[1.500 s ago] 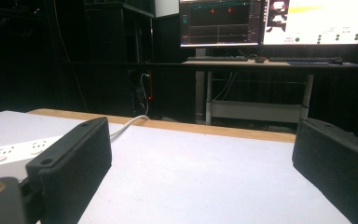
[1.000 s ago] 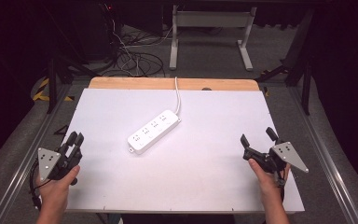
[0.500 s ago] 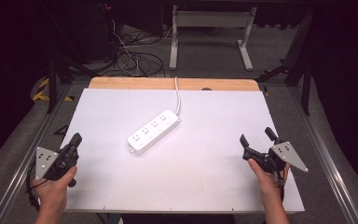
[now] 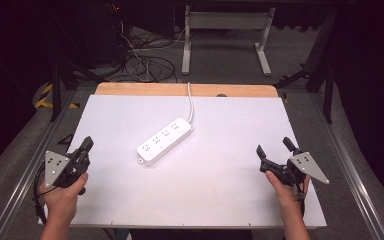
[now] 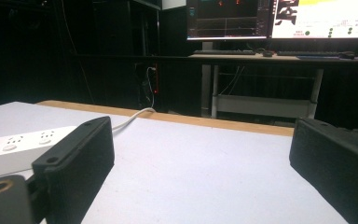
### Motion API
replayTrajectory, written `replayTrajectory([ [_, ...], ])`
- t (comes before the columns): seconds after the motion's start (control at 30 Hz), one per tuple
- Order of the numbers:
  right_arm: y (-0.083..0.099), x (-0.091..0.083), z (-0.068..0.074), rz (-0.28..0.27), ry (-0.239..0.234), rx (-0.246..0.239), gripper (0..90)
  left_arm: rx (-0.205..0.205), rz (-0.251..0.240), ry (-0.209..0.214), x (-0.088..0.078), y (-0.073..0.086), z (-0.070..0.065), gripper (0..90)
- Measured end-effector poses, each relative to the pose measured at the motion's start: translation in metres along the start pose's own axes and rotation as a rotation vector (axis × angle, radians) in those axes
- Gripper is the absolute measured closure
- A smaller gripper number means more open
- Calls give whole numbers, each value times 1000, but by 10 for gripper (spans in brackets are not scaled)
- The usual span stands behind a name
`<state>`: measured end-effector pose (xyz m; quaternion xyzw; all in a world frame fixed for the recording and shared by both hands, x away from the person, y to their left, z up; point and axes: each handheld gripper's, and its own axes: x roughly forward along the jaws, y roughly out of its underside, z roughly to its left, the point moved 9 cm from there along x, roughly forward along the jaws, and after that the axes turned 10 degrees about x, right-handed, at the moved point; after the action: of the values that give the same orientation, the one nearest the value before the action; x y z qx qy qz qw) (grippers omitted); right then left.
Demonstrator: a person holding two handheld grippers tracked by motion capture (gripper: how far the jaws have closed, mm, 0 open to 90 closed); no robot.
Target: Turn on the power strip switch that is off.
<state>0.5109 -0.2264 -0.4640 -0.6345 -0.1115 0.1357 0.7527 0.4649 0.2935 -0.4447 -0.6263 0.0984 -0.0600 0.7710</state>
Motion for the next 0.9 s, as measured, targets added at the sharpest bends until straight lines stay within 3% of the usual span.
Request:
replayTrajectory([
  [0.13,-1,-1,-2,-4,6,1,71,28,16,10,6,-3,-1,900],
  [0.4,0,0,-3,3,7,-1,72,36,53,17,13,-9,0,900],
  [0.77,-1,0,-3,1,1,2,73,70,44,64,25,-53,-10,900],
  [0.9,-2,-1,-5,-4,2,6,73,103,51,94,32,-67,-19,900],
])
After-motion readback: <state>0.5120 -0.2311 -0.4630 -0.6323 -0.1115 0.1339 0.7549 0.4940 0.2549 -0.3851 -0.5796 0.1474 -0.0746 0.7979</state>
